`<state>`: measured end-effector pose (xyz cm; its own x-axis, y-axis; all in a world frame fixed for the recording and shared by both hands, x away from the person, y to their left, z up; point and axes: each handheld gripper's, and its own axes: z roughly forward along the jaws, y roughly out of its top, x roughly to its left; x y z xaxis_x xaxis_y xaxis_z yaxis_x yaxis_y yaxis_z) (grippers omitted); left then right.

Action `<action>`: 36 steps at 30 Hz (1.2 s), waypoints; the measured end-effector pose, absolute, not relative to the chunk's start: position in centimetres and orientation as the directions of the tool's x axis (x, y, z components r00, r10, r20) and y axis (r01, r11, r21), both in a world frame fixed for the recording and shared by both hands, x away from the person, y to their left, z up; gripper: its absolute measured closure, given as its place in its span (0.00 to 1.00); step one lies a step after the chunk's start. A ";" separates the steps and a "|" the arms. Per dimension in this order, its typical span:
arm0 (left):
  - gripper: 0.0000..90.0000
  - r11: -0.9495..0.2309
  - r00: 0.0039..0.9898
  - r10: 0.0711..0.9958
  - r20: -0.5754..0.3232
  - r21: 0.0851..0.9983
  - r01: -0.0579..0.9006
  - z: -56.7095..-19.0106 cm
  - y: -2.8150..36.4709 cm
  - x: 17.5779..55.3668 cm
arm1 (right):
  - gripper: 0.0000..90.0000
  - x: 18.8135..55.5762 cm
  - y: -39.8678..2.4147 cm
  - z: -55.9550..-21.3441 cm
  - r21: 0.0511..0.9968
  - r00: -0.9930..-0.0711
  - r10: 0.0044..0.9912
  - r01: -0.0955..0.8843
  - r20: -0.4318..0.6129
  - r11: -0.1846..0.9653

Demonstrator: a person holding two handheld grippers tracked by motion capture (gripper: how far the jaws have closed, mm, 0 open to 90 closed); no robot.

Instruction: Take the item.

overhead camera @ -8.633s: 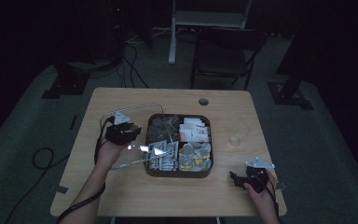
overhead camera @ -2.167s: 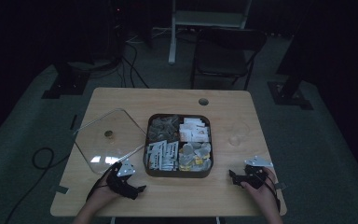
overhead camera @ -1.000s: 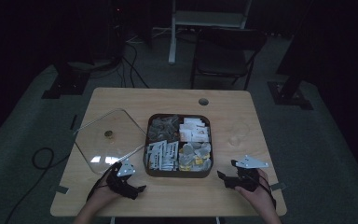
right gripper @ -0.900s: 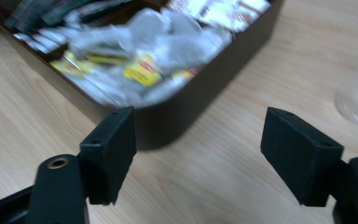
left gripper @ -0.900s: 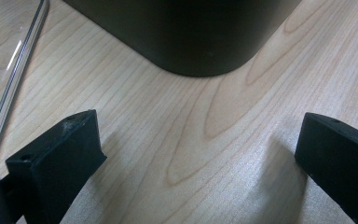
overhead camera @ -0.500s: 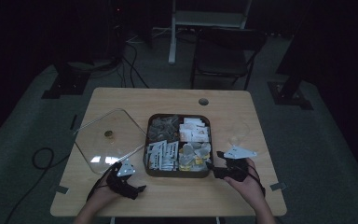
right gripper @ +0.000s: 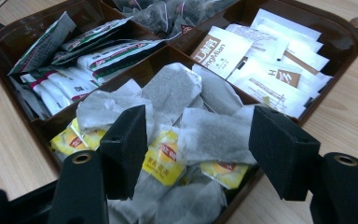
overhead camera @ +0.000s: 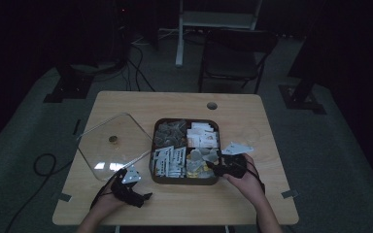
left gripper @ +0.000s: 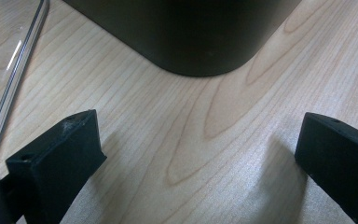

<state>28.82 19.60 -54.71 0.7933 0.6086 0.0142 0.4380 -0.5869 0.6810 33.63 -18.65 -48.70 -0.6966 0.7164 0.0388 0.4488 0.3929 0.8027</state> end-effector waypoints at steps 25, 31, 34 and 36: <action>0.01 -0.582 0.790 0.613 0.012 0.683 0.441 -54.7 19.5 28.8 | 0.70 35.8 -17.7 -50.0 0.730 -0.674 0.738 0.489 -0.031 0.478; 0.01 -0.583 0.790 0.613 0.013 0.682 0.441 -54.7 19.5 28.8 | 0.91 35.6 -18.1 -49.7 0.737 -0.657 0.754 0.513 0.006 0.441; 0.01 -0.583 0.790 0.613 0.013 0.682 0.441 -54.7 19.5 28.8 | 0.93 35.2 -18.2 -49.3 0.742 -0.663 0.748 0.506 0.008 0.441; 0.01 -0.583 0.790 0.613 0.013 0.682 0.441 -54.7 19.5 28.8 | 0.93 35.0 -18.4 -48.9 0.756 -0.666 0.745 0.506 0.037 0.416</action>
<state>28.79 19.55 -54.72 0.7901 0.6129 0.0125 0.4413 -0.5828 0.6824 35.01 -18.43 -48.92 -0.6662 0.7449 0.0368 0.5064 0.4155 0.7556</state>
